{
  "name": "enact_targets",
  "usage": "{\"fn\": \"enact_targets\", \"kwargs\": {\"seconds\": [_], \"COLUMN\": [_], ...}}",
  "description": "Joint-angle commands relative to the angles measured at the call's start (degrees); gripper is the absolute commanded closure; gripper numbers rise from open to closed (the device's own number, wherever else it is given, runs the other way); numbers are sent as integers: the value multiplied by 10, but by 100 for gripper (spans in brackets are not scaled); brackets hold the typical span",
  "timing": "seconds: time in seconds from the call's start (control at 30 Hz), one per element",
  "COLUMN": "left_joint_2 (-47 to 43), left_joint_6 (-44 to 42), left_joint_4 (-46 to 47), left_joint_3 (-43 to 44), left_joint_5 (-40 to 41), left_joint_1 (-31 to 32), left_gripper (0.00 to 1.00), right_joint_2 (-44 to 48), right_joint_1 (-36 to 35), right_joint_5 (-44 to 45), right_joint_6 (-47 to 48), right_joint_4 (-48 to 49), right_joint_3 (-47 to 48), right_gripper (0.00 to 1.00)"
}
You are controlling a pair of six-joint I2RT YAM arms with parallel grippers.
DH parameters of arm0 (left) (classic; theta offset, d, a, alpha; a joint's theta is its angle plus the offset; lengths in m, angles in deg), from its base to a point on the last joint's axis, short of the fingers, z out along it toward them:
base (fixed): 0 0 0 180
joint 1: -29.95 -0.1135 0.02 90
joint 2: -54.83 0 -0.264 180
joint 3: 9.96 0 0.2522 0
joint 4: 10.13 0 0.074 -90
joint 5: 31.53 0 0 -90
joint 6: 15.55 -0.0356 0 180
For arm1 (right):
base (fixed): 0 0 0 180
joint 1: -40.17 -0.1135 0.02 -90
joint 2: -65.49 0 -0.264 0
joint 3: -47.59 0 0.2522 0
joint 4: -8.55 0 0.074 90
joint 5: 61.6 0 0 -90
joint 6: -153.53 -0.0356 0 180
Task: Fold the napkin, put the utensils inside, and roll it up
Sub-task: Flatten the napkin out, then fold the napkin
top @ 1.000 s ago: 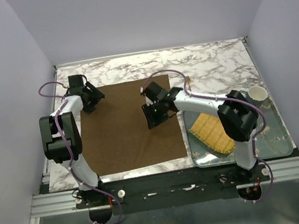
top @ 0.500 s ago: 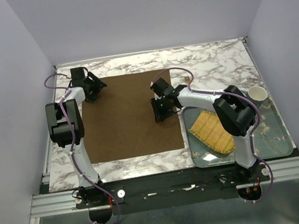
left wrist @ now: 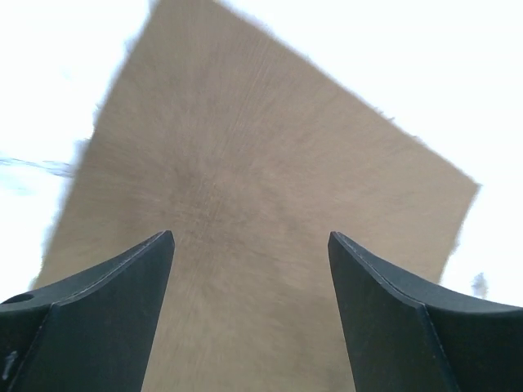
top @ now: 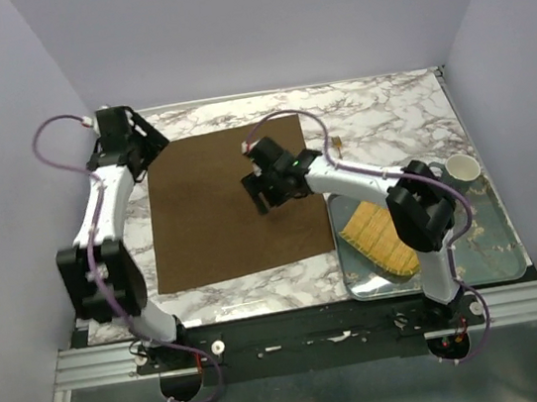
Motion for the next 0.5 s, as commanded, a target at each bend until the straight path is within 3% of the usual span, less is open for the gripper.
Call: {"fn": "enact_targets", "kwargs": {"seconds": [0.0, 0.17, 0.33, 0.47], "left_joint_2": [-229, -392, -467, -480], "left_joint_6": [-41, -31, -53, -55], "left_joint_4": [-89, -110, -140, -147], "left_joint_3": [-13, -51, -61, -56], "left_joint_5": [164, 166, 171, 174], "left_joint_1": [-6, -7, -7, -4], "left_gripper": [13, 13, 15, 17], "right_joint_2": [1, -106, -204, -253], "right_joint_1": [-129, -218, -254, -277], "right_joint_5": [-39, -83, -123, -127], "right_joint_6": [-12, -33, -39, -20], "right_joint_4": [15, 60, 65, 65], "right_joint_3": [49, 184, 318, 369], "right_gripper": [18, 21, 47, 59]}}
